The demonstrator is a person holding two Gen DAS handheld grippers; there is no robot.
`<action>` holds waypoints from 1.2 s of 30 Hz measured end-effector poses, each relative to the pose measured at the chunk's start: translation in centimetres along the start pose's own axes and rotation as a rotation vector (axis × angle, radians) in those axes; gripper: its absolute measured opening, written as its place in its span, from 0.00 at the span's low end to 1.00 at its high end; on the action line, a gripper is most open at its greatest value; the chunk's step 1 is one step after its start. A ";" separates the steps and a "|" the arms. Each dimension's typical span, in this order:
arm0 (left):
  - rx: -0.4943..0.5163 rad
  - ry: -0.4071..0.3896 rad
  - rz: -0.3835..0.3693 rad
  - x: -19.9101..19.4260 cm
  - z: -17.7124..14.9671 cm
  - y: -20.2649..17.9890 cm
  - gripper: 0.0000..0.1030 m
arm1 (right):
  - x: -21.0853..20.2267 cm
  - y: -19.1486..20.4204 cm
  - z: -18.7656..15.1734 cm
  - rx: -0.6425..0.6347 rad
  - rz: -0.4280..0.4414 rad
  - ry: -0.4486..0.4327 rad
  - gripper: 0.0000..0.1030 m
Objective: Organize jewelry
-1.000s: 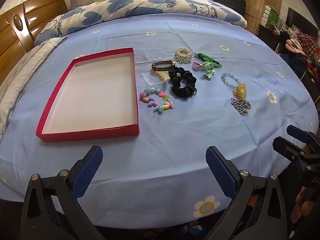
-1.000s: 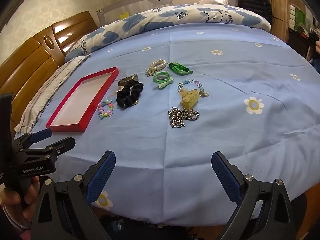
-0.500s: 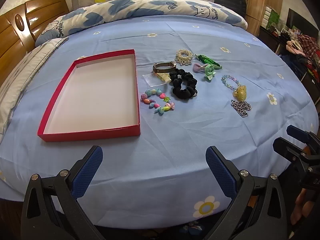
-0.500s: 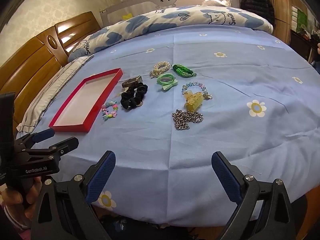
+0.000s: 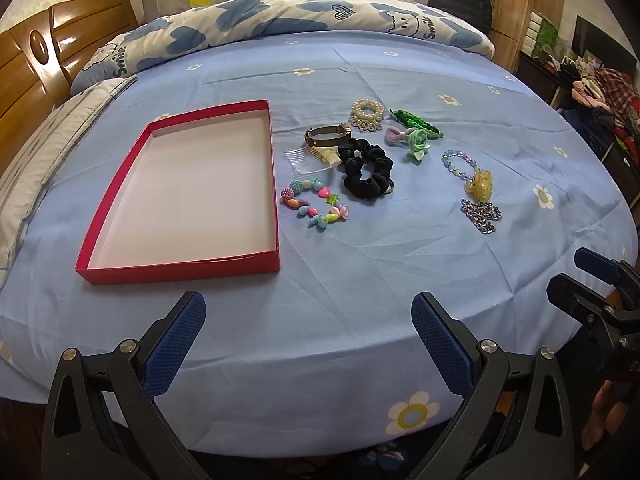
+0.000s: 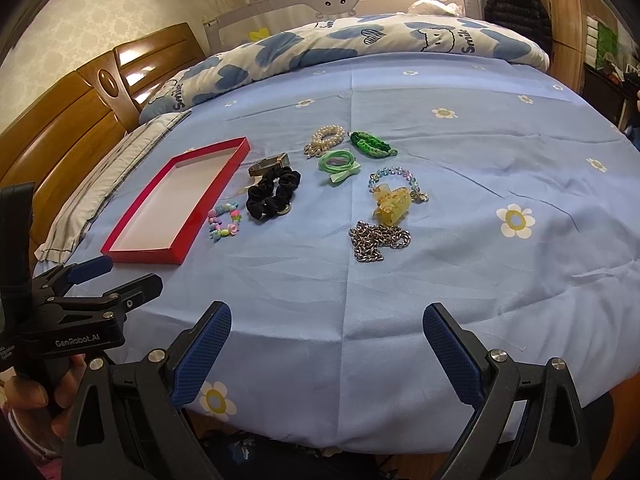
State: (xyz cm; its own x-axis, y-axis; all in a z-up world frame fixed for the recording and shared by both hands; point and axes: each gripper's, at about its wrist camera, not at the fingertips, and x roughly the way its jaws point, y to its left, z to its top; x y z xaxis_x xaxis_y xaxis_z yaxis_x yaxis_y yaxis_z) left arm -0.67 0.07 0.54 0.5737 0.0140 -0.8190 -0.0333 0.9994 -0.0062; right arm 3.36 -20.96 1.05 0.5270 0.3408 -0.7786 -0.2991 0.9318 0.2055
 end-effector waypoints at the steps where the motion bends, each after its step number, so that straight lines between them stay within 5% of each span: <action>1: 0.001 0.001 0.000 0.0 0.0 0.0 1.00 | 0.0 0.1 0.0 -0.001 0.000 -0.001 0.95; 36: 0.006 0.000 -0.001 -0.1 0.0 -0.2 1.00 | -0.3 0.3 0.3 -0.001 0.011 -0.008 0.95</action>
State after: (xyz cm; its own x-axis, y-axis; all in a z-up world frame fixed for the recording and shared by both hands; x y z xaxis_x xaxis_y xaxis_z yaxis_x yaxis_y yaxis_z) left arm -0.75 -0.15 0.66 0.5740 0.0134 -0.8188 -0.0278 0.9996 -0.0031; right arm 3.34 -20.78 1.54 0.5302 0.3518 -0.7715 -0.3053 0.9281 0.2134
